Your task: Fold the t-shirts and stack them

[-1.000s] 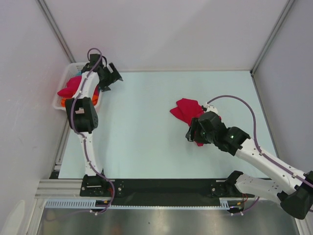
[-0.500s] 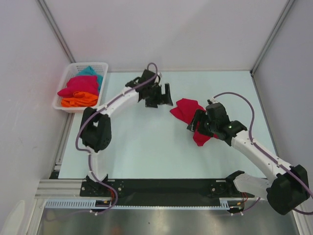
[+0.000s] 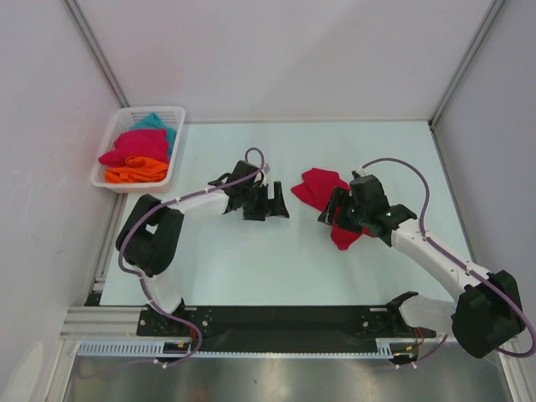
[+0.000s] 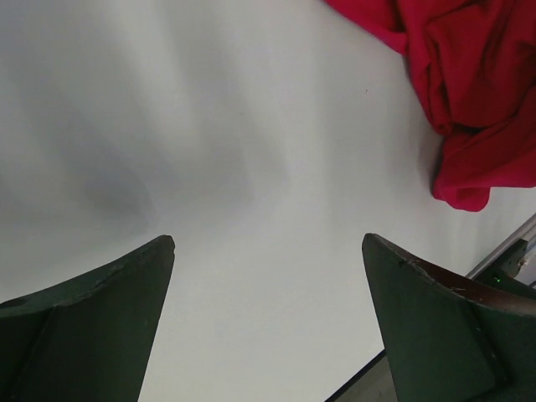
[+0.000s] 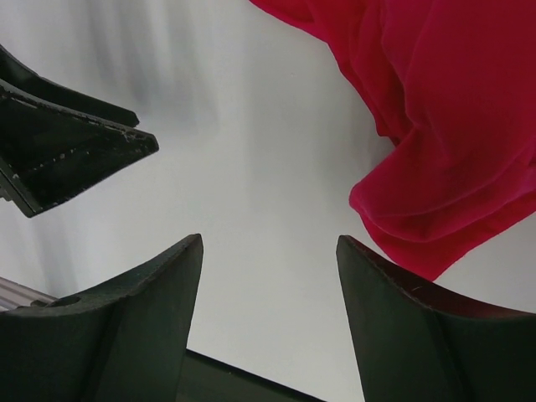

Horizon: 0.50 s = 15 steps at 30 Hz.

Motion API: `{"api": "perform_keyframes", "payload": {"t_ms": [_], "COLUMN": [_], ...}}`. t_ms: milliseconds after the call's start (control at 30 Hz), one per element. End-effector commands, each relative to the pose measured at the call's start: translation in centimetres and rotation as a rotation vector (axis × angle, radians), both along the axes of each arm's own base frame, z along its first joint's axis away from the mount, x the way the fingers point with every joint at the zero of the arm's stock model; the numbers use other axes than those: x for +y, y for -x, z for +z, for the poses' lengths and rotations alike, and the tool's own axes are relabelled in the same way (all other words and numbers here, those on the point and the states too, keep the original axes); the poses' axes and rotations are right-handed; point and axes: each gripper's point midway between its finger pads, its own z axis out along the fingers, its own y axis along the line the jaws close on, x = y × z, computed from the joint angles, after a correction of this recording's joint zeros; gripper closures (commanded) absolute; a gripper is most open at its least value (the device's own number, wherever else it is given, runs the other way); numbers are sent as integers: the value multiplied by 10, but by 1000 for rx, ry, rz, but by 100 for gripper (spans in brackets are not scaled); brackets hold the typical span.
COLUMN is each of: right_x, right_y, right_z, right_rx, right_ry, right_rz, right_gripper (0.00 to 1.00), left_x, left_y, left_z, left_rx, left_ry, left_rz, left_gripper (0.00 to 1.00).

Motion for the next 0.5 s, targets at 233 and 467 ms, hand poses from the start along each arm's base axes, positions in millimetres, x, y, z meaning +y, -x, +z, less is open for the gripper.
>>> {"api": "perform_keyframes", "payload": {"t_ms": [233,467], "right_x": [1,2], "right_y": [16,24], "right_z": [-22,-45], "right_rx": [13,61], "right_ry": [-106,-87], "right_rz": [-59,-60], "right_gripper": [34,35], "left_x": [-50,-30], "left_y": [35,59], "left_z": [40,48], "left_rx": [-107,-126], "left_ry": [344,363], "left_rz": [-107,-74], "left_gripper": [0,1]}}
